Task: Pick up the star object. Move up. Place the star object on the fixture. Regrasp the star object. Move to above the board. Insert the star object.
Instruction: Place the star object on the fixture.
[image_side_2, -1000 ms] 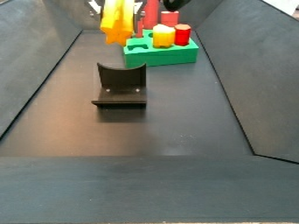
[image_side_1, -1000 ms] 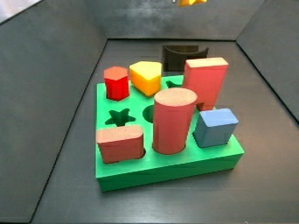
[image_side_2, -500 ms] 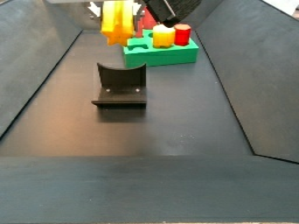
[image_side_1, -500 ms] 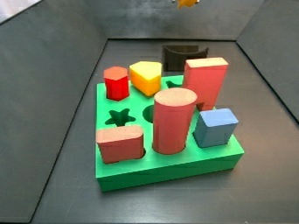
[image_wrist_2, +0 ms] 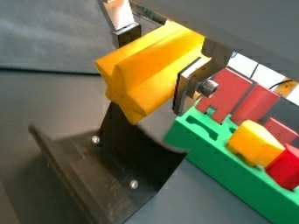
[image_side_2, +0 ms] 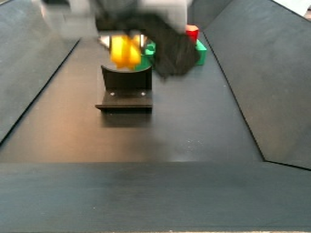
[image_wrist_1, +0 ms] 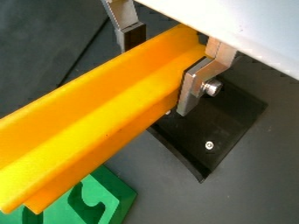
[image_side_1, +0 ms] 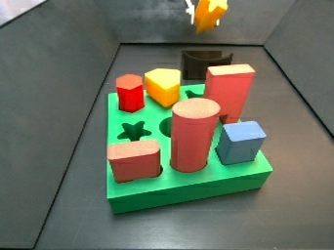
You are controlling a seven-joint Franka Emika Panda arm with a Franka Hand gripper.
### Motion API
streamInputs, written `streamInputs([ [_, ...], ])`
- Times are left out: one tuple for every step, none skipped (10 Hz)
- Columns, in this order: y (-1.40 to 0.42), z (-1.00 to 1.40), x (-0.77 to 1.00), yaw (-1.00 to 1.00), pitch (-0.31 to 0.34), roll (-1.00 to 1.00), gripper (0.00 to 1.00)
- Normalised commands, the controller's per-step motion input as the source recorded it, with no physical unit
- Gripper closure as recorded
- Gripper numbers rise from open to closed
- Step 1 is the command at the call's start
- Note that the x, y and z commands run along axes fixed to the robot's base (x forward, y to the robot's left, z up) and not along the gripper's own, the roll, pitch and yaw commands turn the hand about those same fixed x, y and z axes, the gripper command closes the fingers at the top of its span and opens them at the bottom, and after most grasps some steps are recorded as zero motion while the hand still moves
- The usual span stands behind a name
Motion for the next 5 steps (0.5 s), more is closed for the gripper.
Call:
streamInputs([
  [0.09, -1.00, 0.14, -0.14, 0.055, -0.98, 1.00],
  [0.10, -1.00, 0.16, -0.13, 0.051, -0.77, 1.00],
  [0.10, -1.00, 0.16, -0.12, 0.044, -0.66, 1.00],
  [0.11, -1.00, 0.18, -0.11, 0.049, -0.44, 1.00],
  [0.12, -1.00, 0.19, -0.11, 0.049, -0.29, 1.00],
])
